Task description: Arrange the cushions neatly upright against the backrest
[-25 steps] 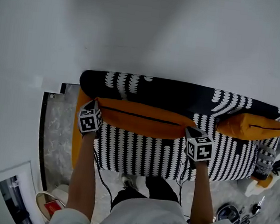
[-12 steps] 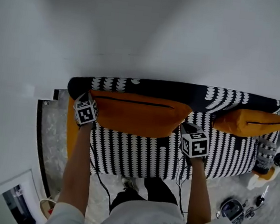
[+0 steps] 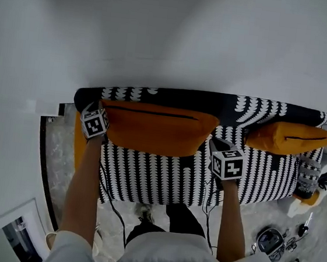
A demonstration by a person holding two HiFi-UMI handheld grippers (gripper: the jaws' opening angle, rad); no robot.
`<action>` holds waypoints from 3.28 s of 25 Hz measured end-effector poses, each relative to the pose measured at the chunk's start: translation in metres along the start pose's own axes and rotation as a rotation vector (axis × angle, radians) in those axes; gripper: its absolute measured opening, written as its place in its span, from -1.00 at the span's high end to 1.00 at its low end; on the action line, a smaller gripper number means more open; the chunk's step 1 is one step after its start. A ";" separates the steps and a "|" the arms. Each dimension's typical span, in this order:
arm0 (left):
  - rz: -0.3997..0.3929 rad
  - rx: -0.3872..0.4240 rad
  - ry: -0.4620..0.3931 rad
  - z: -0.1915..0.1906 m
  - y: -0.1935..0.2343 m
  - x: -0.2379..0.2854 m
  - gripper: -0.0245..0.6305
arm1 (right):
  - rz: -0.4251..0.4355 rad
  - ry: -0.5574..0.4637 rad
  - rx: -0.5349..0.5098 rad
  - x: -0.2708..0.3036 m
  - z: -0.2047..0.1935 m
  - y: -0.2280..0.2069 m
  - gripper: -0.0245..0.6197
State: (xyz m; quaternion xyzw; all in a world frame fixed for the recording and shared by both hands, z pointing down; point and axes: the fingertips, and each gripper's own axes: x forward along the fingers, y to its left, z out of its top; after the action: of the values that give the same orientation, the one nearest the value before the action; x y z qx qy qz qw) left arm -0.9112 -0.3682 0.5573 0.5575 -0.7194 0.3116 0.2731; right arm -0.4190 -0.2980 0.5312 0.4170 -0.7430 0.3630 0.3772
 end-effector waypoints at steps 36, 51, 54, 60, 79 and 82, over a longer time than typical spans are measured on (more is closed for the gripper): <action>-0.549 0.341 -0.463 -0.053 -0.094 -0.432 0.90 | -0.145 -0.333 -0.248 -0.284 -0.072 0.131 0.91; -0.566 0.335 -0.601 -0.138 -0.056 -0.590 0.90 | -0.208 -0.625 -0.268 -0.429 -0.175 0.239 0.91; -0.554 0.358 -0.618 -0.150 -0.056 -0.618 0.90 | -0.229 -0.681 -0.263 -0.458 -0.195 0.254 0.91; -0.551 0.377 -0.673 -0.170 -0.062 -0.665 0.90 | -0.231 -0.719 -0.278 -0.489 -0.238 0.277 0.91; -0.548 0.417 -0.752 -0.177 -0.070 -0.712 0.90 | -0.242 -0.718 -0.298 -0.500 -0.267 0.290 0.92; -0.552 0.418 -0.742 -0.176 -0.073 -0.708 0.90 | -0.243 -0.706 -0.295 -0.496 -0.267 0.287 0.92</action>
State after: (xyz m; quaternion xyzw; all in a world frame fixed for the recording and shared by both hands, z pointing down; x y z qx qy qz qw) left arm -0.6700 0.1985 0.1589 0.8427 -0.5161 0.1462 -0.0459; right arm -0.4241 0.2128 0.1587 0.5422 -0.8164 0.0394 0.1947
